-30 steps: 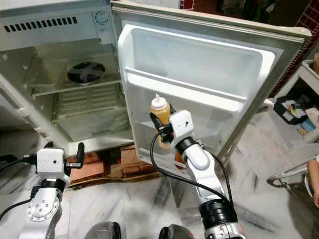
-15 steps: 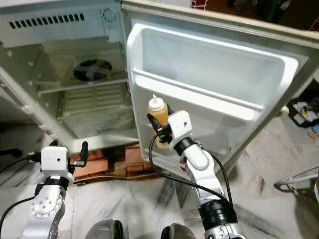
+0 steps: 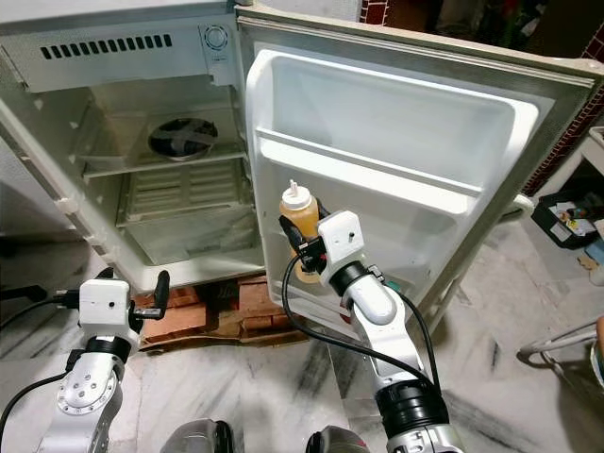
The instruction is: Restocking fridge
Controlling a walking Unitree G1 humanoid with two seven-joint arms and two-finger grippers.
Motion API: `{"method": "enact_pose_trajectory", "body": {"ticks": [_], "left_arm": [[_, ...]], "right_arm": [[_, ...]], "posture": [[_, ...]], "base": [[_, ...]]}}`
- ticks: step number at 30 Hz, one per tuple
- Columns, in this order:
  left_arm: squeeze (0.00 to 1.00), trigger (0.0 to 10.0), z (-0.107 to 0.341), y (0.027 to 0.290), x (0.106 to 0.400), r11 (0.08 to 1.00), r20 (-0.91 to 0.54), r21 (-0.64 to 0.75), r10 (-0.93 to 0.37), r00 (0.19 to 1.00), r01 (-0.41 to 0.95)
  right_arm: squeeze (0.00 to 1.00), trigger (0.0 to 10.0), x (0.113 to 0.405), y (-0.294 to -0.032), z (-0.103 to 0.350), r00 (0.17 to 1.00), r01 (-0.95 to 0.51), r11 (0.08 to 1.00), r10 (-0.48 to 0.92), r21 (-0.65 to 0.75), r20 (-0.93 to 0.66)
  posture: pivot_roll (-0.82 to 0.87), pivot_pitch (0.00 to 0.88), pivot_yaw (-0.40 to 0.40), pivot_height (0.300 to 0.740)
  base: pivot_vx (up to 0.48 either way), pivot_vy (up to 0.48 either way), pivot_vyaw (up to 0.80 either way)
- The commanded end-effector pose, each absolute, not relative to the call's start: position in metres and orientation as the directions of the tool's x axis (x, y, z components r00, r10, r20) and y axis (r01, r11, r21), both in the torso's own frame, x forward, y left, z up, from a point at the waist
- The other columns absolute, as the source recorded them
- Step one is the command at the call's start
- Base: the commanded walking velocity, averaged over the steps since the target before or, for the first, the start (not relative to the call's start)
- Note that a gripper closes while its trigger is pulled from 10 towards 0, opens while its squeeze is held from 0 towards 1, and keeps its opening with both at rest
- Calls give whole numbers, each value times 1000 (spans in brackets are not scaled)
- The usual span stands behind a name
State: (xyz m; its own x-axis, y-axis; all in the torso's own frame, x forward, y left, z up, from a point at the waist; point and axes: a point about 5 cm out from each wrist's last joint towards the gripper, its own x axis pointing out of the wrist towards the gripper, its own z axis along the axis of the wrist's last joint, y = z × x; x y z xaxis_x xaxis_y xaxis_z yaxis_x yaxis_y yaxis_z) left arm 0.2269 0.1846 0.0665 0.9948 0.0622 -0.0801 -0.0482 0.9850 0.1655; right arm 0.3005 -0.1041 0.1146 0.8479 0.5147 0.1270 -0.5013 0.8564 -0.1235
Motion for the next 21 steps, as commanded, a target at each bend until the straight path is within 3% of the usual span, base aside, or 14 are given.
{"method": "enact_pose_trajectory", "body": {"ticks": [1,8,21], "left_arm": [[0,10000,64,185,226,985,-90,170,52,995,-36],[0,10000,64,184,226,985,-92,168,49,995,-33],[0,10000,64,184,226,985,-83,165,55,995,-41]], "right_arm": [[0,10000,301,-103,118,842,-505,854,520,-130,144],[0,10000,301,-103,118,842,-506,852,521,-133,139],[0,10000,301,-104,117,843,-504,853,520,-137,135]], "posture": [[6,95,-13,740],[6,96,-15,740],[4,97,-16,740]], "base": [[244,0,0],[243,0,0],[0,0,0]]}}
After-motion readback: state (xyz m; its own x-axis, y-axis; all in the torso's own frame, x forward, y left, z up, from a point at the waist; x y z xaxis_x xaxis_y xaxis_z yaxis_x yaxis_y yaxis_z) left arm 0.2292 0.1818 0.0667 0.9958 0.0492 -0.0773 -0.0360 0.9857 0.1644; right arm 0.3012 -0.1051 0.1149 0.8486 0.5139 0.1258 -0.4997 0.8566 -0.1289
